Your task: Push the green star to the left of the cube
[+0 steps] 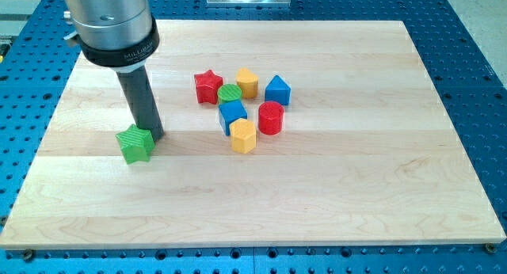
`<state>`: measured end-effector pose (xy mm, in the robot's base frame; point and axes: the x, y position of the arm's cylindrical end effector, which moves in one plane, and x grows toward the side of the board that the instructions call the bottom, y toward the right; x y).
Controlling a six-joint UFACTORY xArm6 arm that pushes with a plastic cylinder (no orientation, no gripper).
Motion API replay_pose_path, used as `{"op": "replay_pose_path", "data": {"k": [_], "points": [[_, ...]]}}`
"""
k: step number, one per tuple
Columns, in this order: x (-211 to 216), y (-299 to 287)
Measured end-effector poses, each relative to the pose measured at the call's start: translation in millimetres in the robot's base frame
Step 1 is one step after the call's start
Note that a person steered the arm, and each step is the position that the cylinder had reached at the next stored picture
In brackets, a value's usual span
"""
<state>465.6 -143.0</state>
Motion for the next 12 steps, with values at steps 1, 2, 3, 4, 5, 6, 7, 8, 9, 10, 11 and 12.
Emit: {"op": "replay_pose_path", "data": {"k": [1,2,3,4,5,6,7,8,9,10,11,12], "points": [[23,46],[66,50],[111,31],[101,-12],[58,-11],[41,5],[38,23],[25,22],[-18,7],[-26,-10],[-11,-22],[22,18]]}}
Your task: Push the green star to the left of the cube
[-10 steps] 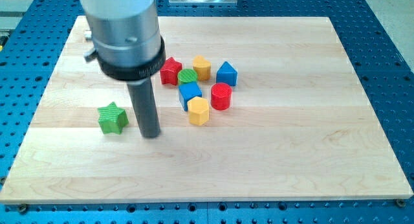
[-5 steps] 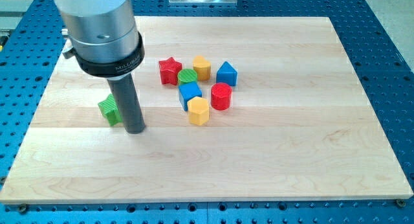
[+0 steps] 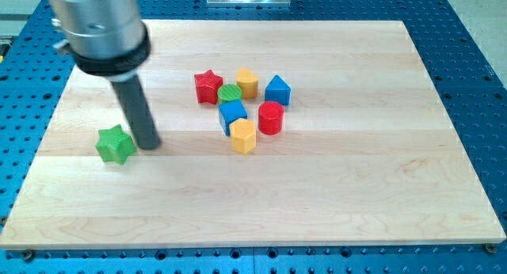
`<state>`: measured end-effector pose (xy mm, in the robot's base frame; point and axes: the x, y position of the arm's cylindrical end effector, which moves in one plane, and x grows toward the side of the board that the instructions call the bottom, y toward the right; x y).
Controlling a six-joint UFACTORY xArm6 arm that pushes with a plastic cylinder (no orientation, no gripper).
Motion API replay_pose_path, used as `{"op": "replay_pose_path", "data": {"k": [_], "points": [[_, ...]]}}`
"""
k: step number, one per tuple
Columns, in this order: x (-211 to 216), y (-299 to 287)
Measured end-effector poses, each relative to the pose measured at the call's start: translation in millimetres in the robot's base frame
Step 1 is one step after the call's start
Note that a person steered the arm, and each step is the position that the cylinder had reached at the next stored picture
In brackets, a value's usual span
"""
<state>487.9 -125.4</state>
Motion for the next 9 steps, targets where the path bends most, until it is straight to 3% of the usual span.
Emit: {"op": "replay_pose_path", "data": {"k": [1,2,3,9], "points": [[36,24],[50,-13],[21,-48],[-8,-82]]}}
